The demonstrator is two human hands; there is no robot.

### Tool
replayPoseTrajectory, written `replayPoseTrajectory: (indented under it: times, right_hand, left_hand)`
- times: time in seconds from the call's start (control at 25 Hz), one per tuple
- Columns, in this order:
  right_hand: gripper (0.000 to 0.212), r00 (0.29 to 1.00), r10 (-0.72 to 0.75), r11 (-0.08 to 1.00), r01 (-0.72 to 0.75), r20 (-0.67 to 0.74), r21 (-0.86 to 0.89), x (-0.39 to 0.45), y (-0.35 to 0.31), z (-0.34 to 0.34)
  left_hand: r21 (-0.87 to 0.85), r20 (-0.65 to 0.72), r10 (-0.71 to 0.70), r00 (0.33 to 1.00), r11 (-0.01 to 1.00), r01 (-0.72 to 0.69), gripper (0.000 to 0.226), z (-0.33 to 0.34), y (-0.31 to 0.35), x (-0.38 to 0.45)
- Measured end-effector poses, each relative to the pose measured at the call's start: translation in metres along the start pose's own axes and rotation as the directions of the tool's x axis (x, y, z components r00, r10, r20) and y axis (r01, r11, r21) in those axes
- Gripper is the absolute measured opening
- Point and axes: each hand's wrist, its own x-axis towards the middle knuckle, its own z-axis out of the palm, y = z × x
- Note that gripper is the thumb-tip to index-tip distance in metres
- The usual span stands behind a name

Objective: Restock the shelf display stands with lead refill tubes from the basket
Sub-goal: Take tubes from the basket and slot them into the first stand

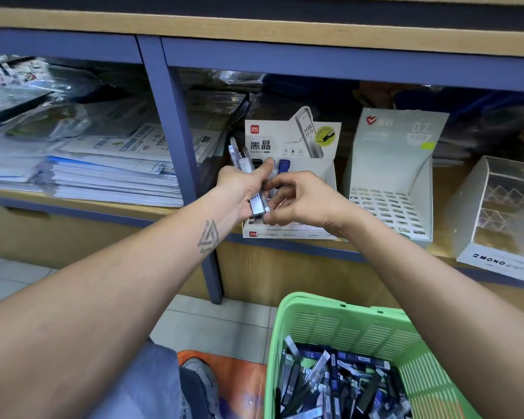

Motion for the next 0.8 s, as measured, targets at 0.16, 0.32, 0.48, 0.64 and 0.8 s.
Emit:
replayPoseTrajectory:
  times: [0.16, 0.32, 0.48, 0.64, 0.8]
  right_hand:
    - [0.037, 1.000, -0.005, 0.999, 0.004, -0.031, -0.036, -0.018, -0.012, -0.012]
    - [0.021, 0.978, 0.004, 1.000, -0.010, -0.211, -0.027, -0.031, -0.010, -0.037]
    - [0.023, 0.873, 0.115, 0.992, -0.073, -0.474, 0.106, -0.047, 0.015, -0.089]
    - [0.014, 0.771, 0.176, 0.968, -0.022, -0.612, 0.250, -0.064, 0.047, -0.148]
    - [0.014, 0.725, 0.157, 0.955, 0.061, -0.670, 0.290, -0.066, 0.068, -0.176]
  left_hand:
    - [0.018, -0.008, 0.042, 0.999, 0.999, -0.042, 0.045, 0.011, -0.002, -0.012]
    - [0.005, 0.070, 0.032, 0.997, 0.999, -0.033, 0.047, 0.051, -0.005, -0.028]
    - [0.021, 0.196, -0.054, 0.979, 0.999, 0.051, 0.038, 0.089, -0.007, -0.035]
    - [0.065, 0.168, -0.088, 0.982, 0.995, 0.078, 0.033, 0.116, -0.014, -0.026]
    - [0.207, 0.080, -0.078, 0.994, 0.977, 0.060, 0.022, 0.133, -0.022, -0.017]
